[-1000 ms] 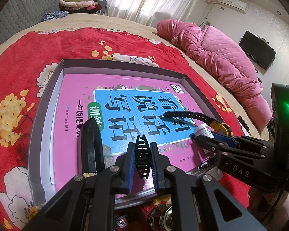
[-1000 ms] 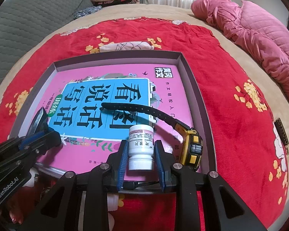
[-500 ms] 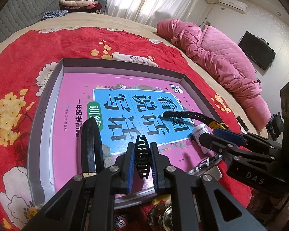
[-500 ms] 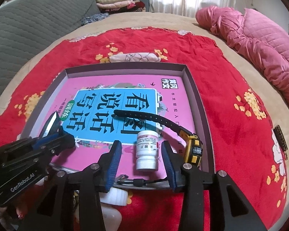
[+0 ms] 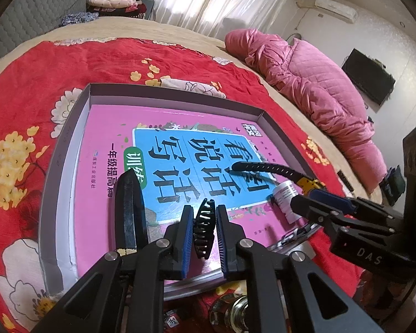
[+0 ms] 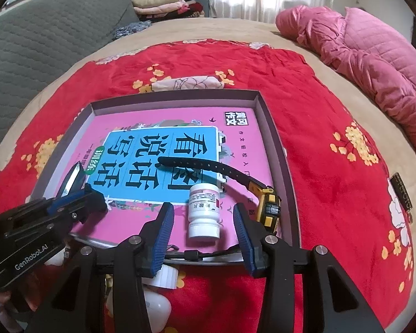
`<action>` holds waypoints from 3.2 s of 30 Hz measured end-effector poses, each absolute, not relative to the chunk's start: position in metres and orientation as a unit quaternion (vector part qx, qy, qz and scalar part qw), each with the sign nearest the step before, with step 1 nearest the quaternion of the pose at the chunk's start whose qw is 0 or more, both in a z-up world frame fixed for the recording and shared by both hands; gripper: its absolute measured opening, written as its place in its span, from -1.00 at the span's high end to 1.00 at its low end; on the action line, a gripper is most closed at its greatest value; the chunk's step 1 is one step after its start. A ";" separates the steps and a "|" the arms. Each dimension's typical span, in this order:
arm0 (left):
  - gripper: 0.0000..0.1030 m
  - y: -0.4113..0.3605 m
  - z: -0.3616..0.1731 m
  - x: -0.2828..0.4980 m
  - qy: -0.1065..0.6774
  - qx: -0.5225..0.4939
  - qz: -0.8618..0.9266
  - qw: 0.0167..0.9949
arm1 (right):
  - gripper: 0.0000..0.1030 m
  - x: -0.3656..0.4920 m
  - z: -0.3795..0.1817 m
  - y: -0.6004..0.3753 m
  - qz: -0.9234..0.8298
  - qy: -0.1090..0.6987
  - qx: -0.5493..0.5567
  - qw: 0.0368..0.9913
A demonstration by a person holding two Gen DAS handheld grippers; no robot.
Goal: Organize rigid objects
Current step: 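Open the right tool to release the bottle while the left tool opens to drop the clip, then withdraw both open tools up and out of the box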
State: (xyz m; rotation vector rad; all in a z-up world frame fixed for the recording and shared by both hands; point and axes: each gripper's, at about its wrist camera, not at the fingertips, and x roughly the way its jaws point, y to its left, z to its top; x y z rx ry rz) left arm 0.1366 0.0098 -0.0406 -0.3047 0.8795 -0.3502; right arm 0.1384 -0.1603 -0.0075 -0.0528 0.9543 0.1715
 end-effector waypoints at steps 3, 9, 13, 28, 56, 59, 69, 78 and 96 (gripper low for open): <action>0.69 0.013 -0.038 0.137 0.419 -0.154 -0.165 0.880 | -0.05 0.138 -0.006 -0.160 0.083 0.456 -0.028 0.886; 0.69 0.018 -0.034 0.137 0.414 -0.164 -0.166 0.880 | -0.08 0.137 -0.005 -0.160 0.082 0.456 -0.027 0.886; 0.65 0.019 -0.033 0.137 0.413 -0.162 -0.163 0.881 | -0.11 0.136 -0.005 -0.160 0.079 0.456 -0.029 0.886; 0.14 0.027 -0.021 0.133 0.395 -0.164 -0.159 0.890 | -0.18 0.135 -0.002 -0.159 0.074 0.449 -0.041 0.889; -0.07 0.042 -0.006 0.130 0.370 -0.161 -0.136 0.905 | -0.40 0.126 0.012 -0.161 0.081 0.423 -0.046 0.901; -0.10 0.046 -0.004 0.129 0.367 -0.161 -0.125 0.908 | -0.41 0.124 0.013 -0.162 0.082 0.420 -0.045 0.903; -0.24 0.039 0.008 0.110 0.350 -0.123 -0.117 0.921 | -0.41 0.115 0.022 -0.167 0.083 0.410 -0.041 0.907; -0.25 0.035 0.018 0.089 0.336 -0.099 -0.093 0.932 | -0.42 0.104 0.032 -0.173 0.096 0.405 -0.023 0.909; -0.25 0.028 0.038 0.052 0.337 -0.098 -0.053 0.935 | -0.43 0.079 0.047 -0.176 0.126 0.386 0.000 0.914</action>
